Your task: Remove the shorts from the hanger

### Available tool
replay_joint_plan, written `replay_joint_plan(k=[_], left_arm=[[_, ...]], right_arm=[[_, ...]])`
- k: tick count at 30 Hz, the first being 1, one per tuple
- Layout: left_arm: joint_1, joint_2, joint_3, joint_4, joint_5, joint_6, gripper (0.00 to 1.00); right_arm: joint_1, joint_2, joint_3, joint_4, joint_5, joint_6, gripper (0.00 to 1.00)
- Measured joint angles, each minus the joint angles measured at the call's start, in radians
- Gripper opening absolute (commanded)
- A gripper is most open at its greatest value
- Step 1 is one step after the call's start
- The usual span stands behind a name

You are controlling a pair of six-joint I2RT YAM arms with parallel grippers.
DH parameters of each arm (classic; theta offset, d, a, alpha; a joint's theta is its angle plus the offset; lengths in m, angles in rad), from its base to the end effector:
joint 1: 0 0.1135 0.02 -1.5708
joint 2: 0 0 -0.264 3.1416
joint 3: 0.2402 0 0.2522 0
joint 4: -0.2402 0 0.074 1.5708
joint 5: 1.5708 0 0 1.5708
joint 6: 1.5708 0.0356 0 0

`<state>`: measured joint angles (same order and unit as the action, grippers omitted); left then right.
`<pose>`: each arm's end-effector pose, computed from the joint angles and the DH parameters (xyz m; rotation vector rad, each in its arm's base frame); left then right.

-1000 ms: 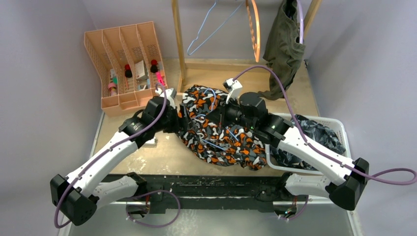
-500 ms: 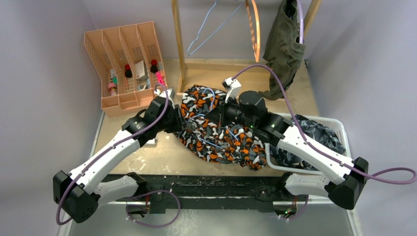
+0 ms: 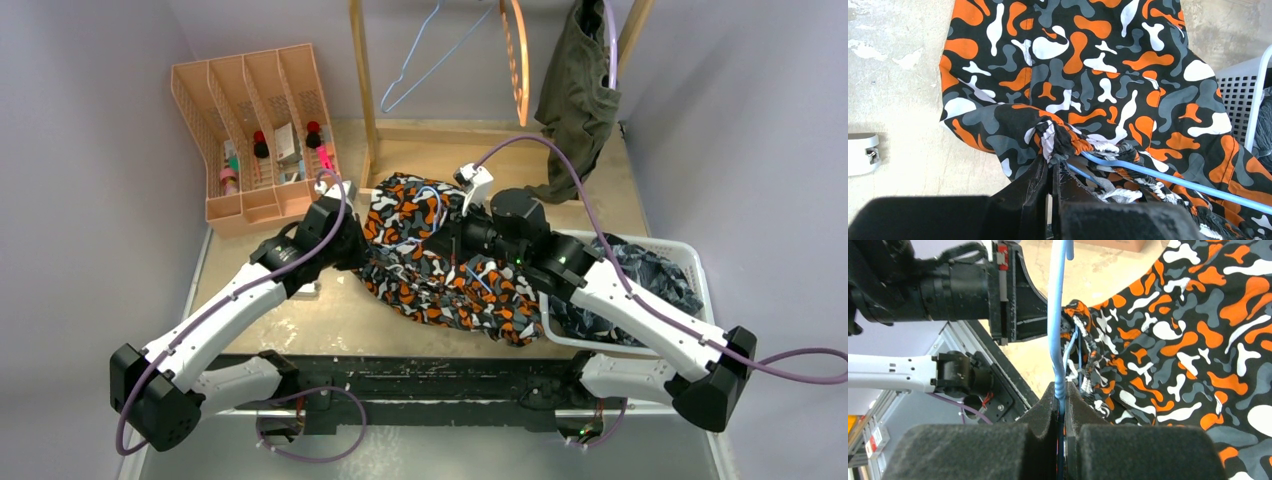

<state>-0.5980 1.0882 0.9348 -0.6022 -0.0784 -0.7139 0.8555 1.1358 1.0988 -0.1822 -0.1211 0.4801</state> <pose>0.1904 -0.1263 0.2941 -0.1790 2.3862 -0.5557 0.1689 0.2010 0.3800 -0.4490 1.8651 1.0425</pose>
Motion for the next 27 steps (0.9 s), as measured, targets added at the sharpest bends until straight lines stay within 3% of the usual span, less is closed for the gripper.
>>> replay_joint_plan(k=[12,27], left_arm=[[-0.004,-0.004,0.006,-0.047,-0.072,0.027,0.00],[0.045,0.003,0.002,-0.048,-0.095,0.009,0.00]], right_arm=[[0.012,-0.073,-0.100,-0.027,-0.003,-0.029,0.00],[0.015,-0.199,-0.258,0.095,-0.082,-0.002,0.00]])
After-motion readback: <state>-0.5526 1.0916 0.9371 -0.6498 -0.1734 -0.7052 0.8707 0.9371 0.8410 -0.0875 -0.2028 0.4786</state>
